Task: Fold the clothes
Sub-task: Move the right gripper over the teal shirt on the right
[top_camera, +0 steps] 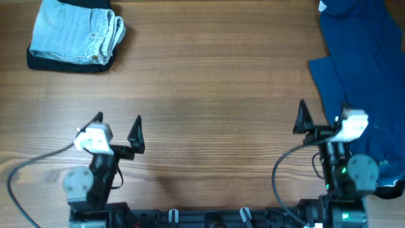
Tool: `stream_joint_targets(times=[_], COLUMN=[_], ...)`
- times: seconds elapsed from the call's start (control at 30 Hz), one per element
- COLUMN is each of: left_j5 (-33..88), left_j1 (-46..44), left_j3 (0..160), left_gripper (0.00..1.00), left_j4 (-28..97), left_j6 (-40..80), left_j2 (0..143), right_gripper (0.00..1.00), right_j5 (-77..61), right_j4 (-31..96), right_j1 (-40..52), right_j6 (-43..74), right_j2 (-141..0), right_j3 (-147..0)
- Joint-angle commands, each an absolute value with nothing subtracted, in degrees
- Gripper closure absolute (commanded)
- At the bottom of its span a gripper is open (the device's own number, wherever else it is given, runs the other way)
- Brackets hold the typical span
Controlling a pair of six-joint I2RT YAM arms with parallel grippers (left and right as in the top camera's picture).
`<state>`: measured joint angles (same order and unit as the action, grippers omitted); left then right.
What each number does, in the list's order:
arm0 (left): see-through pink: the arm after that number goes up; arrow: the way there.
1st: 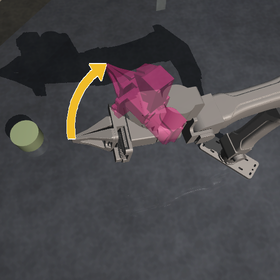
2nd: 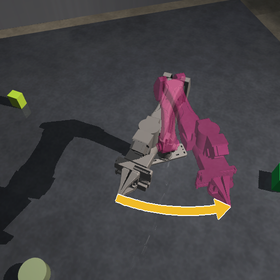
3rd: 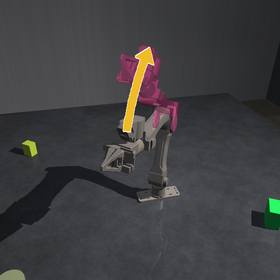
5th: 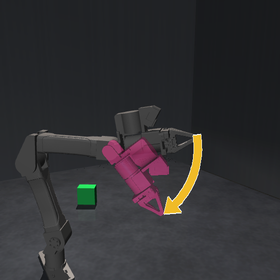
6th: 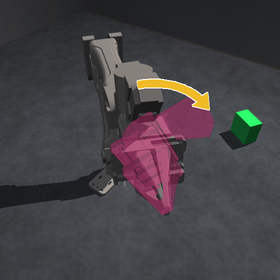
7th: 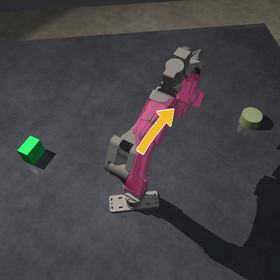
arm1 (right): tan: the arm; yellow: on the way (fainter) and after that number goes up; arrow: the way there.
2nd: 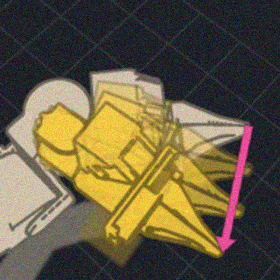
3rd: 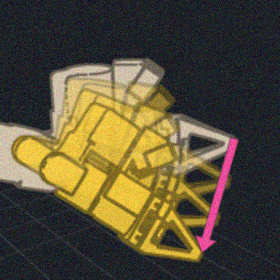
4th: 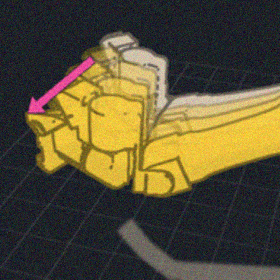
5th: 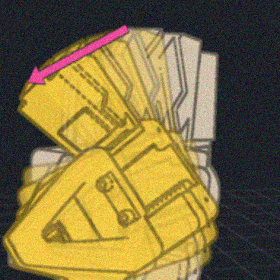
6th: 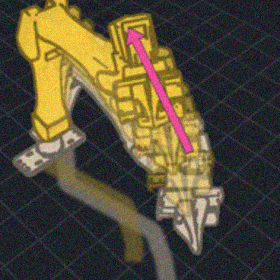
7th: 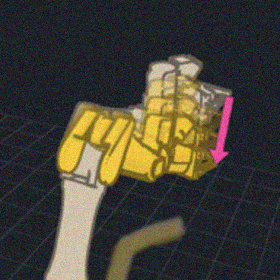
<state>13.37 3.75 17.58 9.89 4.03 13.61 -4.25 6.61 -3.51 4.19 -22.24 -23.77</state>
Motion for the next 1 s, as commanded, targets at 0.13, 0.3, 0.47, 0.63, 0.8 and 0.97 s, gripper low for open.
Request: stream_joint_targets(times=[0.13,0.3,0.47,0.63,0.8,0.97], left_j5=[13.9,13.9,15.2,19.0,21.6,21.6], left_j1=[3.5,3.5,3.5,3.5,3.5,3.5], left_j3=[40.8,55.0,58.9,58.9,58.9,58.9], left_gripper=[0.00,0.00,0.00,0.00,0.00,0.00], left_j4=[18.8,30.2,34.7,34.7,33.5,33.2], left_j6=[5.0,5.0,5.0,5.0,5.0,5.0], left_j2=[39.3,56.7,68.2,76.4,78.8,78.8], right_gripper=[0.00,0.00,0.00,0.00,0.05,0.11], right_j5=[-6.0,-6.0,-7.6,-0.8,8.2,8.8], right_j4=[21.2,40.1,47.0,44.5,41.5,38.4], right_j1=[-3.4,-3.4,-3.4,-4.0,-7.4,-10.2], right_j6=[-0.2,-1.6,-1.2,-2.2,1.6,4.2], right_j2=[-51.4,-73.8,-87.5,-94.4,-106.7,-116.5], right_j3=[-49.8,-72.0,-84.0,-84.0,-84.0,-84.0])
